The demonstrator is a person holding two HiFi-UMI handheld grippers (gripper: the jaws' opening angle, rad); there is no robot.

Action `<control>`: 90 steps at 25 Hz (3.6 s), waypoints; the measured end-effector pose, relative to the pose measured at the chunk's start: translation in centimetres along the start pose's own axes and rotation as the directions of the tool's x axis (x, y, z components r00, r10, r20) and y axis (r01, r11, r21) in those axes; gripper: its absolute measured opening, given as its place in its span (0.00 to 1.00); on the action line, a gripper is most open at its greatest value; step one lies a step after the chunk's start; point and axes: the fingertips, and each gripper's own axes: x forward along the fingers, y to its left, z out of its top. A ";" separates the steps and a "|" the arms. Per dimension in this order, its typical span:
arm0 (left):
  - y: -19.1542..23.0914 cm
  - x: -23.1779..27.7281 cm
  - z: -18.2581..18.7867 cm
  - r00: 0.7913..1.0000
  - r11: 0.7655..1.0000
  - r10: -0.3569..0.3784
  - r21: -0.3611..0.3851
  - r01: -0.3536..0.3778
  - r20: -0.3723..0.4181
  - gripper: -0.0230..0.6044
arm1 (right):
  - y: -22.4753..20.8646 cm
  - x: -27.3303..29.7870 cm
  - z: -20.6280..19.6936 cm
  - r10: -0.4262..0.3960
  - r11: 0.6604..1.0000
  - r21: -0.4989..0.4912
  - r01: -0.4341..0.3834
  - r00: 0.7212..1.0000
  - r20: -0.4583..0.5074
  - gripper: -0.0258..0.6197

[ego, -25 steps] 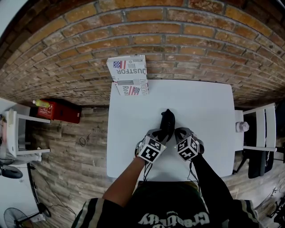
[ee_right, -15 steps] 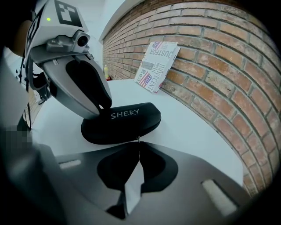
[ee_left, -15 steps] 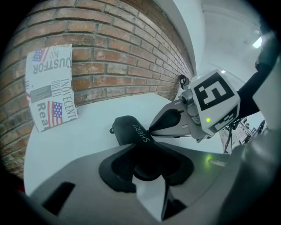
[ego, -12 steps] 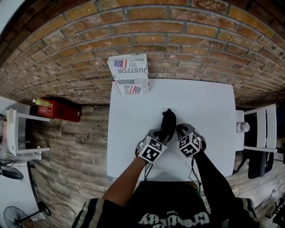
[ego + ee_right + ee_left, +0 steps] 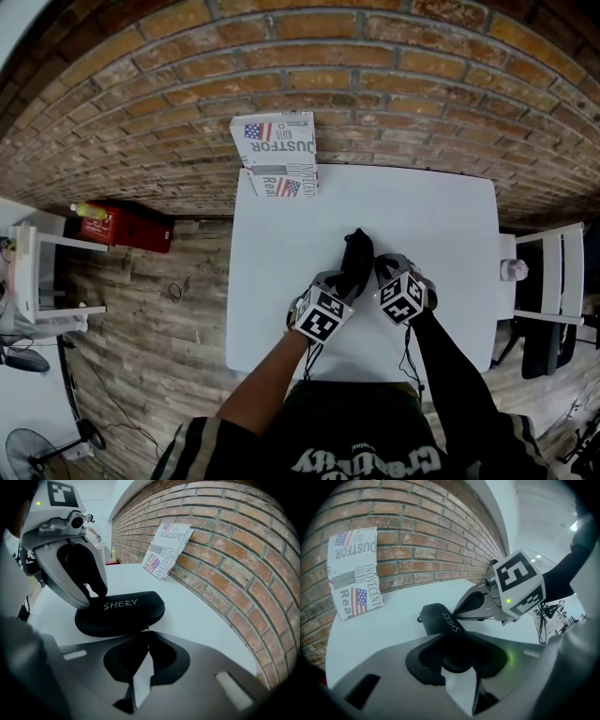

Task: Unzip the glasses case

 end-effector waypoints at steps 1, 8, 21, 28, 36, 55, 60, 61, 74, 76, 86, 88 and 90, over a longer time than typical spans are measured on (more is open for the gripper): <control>0.0 0.0 0.0 1.000 1.000 0.001 0.001 -0.001 0.001 0.23 | -0.1 0.1 0.1 0.001 1.000 0.002 -0.001 1.000 0.000 0.06; -0.7 -0.4 0.3 1.000 0.997 0.003 0.071 -0.004 0.017 0.45 | -0.5 -0.5 -0.3 0.007 0.994 0.107 -0.010 1.000 0.026 0.06; 0.0 0.7 -1.8 0.992 0.981 0.120 0.155 -0.114 -0.028 0.51 | 2.9 -3.3 -4.2 0.074 0.956 0.282 -0.079 0.997 0.026 0.06; 1.1 0.2 -3.0 0.989 0.981 0.140 0.141 -0.131 -0.056 0.47 | 7.1 -4.3 -4.6 0.120 0.949 0.289 -0.125 0.992 0.035 0.06; -2.1 -0.2 1.6 0.998 0.973 0.051 0.222 -0.058 0.040 0.48 | 7.3 -3.8 -4.6 0.108 0.939 0.323 -0.115 0.993 0.039 0.06; -2.3 1.9 1.8 1.000 0.965 0.002 0.261 0.004 -0.023 0.26 | 7.0 -3.3 -4.7 0.084 0.931 0.354 -0.091 0.996 0.034 0.06; -2.4 1.9 1.8 1.000 0.965 0.004 0.264 0.003 -0.027 0.26 | 7.0 -3.4 -4.6 0.065 0.932 0.357 -0.072 0.997 0.029 0.06; -2.4 1.9 1.8 1.000 0.964 0.004 0.265 0.004 -0.028 0.26 | 7.0 -3.5 -4.7 0.064 0.931 0.358 -0.071 0.998 0.029 0.06; -2.3 2.0 1.7 0.999 0.964 -0.002 0.264 0.011 -0.035 0.26 | 6.4 -3.7 -5.1 0.032 0.938 0.346 -0.036 0.999 0.017 0.06; -2.3 1.9 1.7 0.999 0.964 -0.004 0.264 0.013 -0.034 0.26 | 6.2 -3.8 -5.4 0.026 0.936 0.351 -0.028 1.000 0.010 0.06; -2.3 2.0 1.7 0.999 0.962 -0.013 0.271 0.022 -0.037 0.26 | 4.4 -4.2 -7.0 -0.002 0.930 0.367 0.004 1.000 -0.005 0.06; -2.3 2.0 1.7 0.999 0.962 -0.014 0.272 0.024 -0.036 0.26 | 3.9 -4.3 -7.3 -0.008 0.930 0.368 0.012 1.000 -0.012 0.06; -2.3 2.0 1.7 0.999 0.961 -0.016 0.276 0.026 -0.037 0.26 | 3.5 -4.4 -7.4 -0.016 0.930 0.367 0.021 1.000 -0.017 0.06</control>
